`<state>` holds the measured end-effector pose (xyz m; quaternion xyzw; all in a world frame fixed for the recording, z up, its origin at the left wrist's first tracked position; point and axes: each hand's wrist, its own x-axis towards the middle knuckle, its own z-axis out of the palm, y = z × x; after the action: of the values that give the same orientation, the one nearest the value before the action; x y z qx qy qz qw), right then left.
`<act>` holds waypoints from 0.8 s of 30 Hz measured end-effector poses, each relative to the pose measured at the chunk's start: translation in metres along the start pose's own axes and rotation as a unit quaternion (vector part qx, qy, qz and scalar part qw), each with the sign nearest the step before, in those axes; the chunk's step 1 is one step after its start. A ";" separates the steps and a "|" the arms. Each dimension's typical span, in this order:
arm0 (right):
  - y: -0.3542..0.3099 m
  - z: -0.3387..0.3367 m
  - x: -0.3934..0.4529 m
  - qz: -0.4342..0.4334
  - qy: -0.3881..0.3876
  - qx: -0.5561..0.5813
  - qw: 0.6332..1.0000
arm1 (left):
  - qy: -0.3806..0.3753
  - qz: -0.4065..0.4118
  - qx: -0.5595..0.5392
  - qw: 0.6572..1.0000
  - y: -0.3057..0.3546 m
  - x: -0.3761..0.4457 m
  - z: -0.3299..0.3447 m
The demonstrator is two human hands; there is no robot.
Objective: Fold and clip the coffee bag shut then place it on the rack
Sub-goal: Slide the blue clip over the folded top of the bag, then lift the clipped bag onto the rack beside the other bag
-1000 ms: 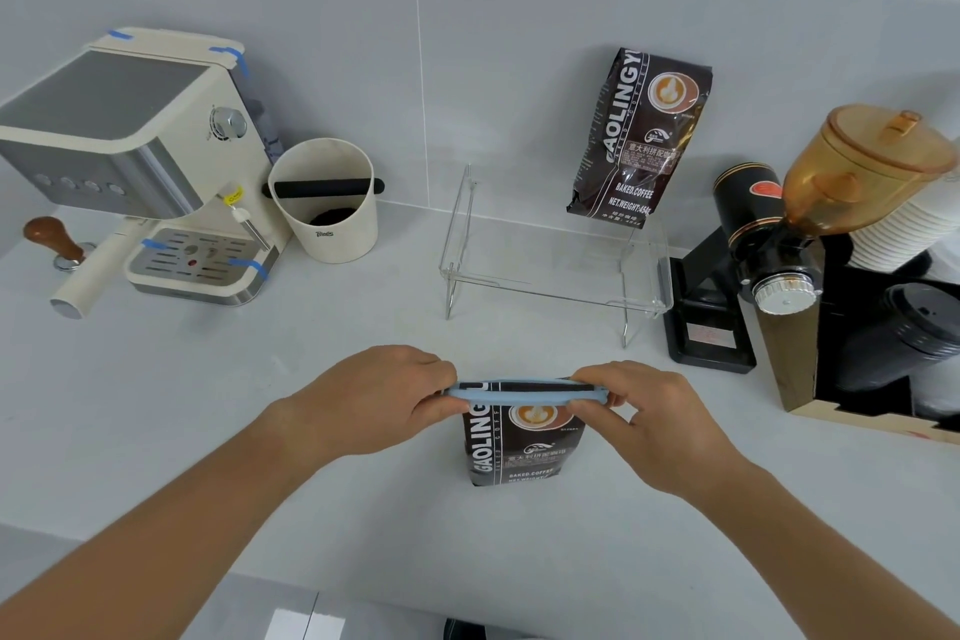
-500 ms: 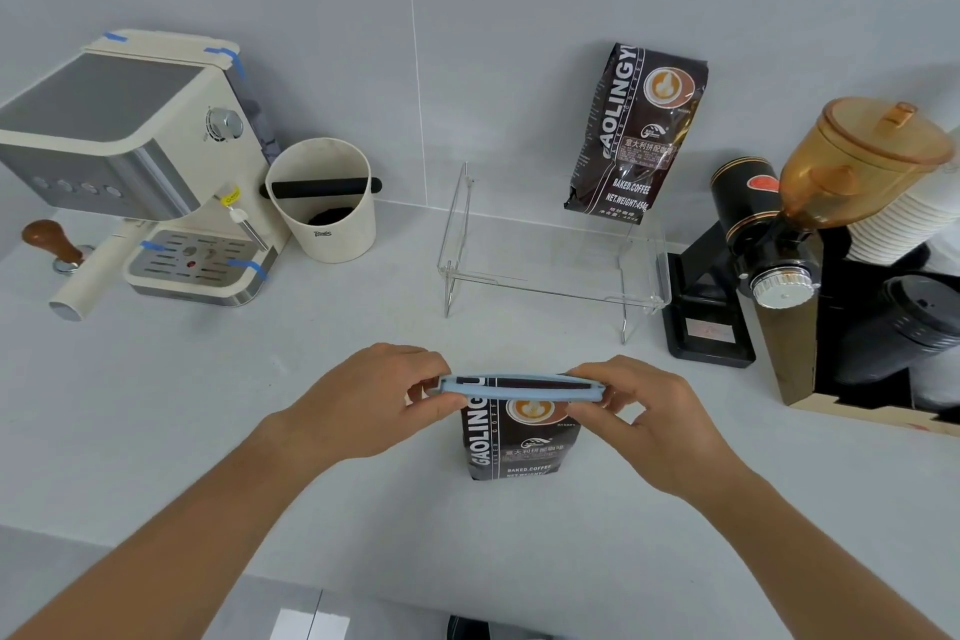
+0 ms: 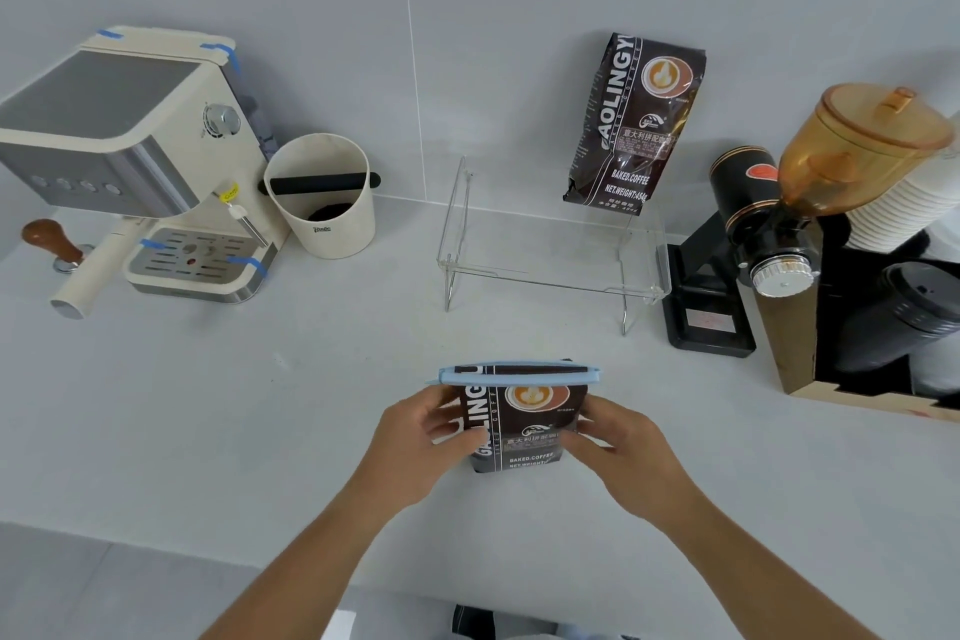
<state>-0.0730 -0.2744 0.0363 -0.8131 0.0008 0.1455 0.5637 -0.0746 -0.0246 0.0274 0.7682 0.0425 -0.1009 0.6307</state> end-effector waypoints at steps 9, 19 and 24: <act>-0.008 0.012 -0.005 -0.010 0.052 -0.018 0.998 | 0.036 -0.024 -0.061 0.997 -0.020 -0.003 0.020; -0.073 -0.008 0.003 -0.103 0.086 -0.056 0.989 | 0.061 0.064 -0.080 0.993 0.042 0.011 -0.001; -0.121 -0.027 0.014 -0.159 0.103 -0.073 0.979 | 0.060 0.137 -0.078 0.986 0.099 0.025 -0.016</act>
<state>-0.0329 -0.2528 0.1524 -0.8523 -0.0813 -0.0305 0.5157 -0.0300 -0.0305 0.1201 0.7200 -0.0176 0.0359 0.6928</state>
